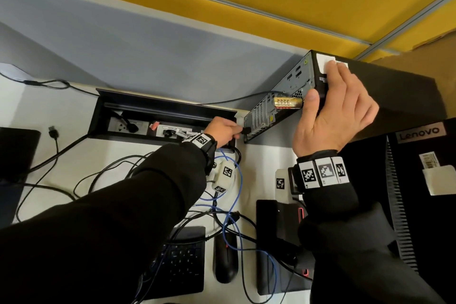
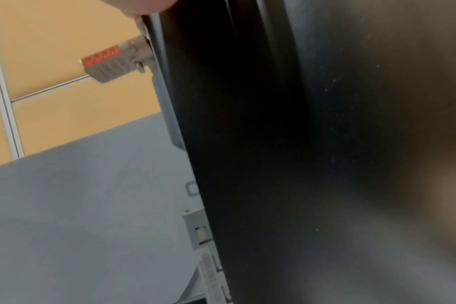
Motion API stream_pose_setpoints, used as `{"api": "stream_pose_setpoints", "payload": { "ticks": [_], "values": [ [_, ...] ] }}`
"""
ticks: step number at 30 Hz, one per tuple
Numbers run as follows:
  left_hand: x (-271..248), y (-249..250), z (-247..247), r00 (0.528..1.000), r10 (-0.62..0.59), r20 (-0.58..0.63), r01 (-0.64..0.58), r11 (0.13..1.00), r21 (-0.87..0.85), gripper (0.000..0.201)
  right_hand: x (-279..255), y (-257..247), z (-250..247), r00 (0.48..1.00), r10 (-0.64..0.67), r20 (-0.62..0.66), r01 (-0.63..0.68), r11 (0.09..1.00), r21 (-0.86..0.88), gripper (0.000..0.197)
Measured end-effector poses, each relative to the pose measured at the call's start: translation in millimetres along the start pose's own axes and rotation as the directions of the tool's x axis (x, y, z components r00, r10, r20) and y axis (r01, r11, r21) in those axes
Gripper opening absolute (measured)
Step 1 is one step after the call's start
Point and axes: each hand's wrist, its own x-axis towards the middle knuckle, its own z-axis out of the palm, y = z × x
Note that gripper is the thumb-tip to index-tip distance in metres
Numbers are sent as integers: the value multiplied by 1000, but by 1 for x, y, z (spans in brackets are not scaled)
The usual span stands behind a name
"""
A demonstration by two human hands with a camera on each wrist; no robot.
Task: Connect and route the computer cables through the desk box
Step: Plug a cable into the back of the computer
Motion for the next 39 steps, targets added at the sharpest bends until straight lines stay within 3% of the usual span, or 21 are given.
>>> {"api": "stream_pose_setpoints", "payload": {
  "ticks": [6,11,13,16,18,20,22,24,26,27,29,30,31,35,39],
  "values": [
    [3,3,5,999,-9,-37,11,997,74,20,1,-5,5,999,23,-30,-23,1000,-1,50],
    [-4,18,-11,986,-39,164,19,993,120,15,1,-5,-6,996,41,83,-43,999,26,53],
    [-2,23,-29,991,-6,137,-34,958,283,14,-2,-4,-13,989,43,139,-51,997,59,54],
    [-6,23,-52,996,63,69,-92,781,618,5,-16,-8,-21,987,139,74,-156,931,330,49],
    [-14,12,-58,996,43,76,-84,730,678,9,-32,-19,-24,968,245,-51,-185,837,516,40],
    [-23,1,-57,990,84,113,-138,734,664,14,-47,-31,-22,936,343,-74,-239,779,579,33],
    [-29,-9,-55,984,122,129,-177,734,655,22,-65,-41,-10,884,461,78,-396,648,650,25],
    [-33,-15,-54,983,127,130,-181,713,677,28,-90,-45,13,780,531,330,-609,528,591,18],
    [-35,-18,-52,984,103,144,-175,691,702,35,-125,-37,49,668,515,537,-739,546,395,17],
    [-35,-19,-52,984,84,158,-172,682,711,39,-139,-30,65,586,502,637,-783,554,284,13],
    [-35,-17,-50,983,64,172,-171,660,731,41,-160,-18,89,410,448,794,-806,585,86,14],
    [-36,-15,-49,983,57,172,-167,654,738,41,-166,-12,96,363,416,834,-796,604,46,16],
    [-35,-13,-47,984,50,173,-162,657,736,41,-168,-8,101,345,398,850,-789,614,32,16],
    [-32,-14,-40,981,14,191,-151,672,725,43,-164,-8,109,358,389,849,-781,623,43,9],
    [-27,-14,-40,976,-6,220,-157,681,715,41,-162,-7,109,313,394,865,-777,630,-6,12]
  ]
}}
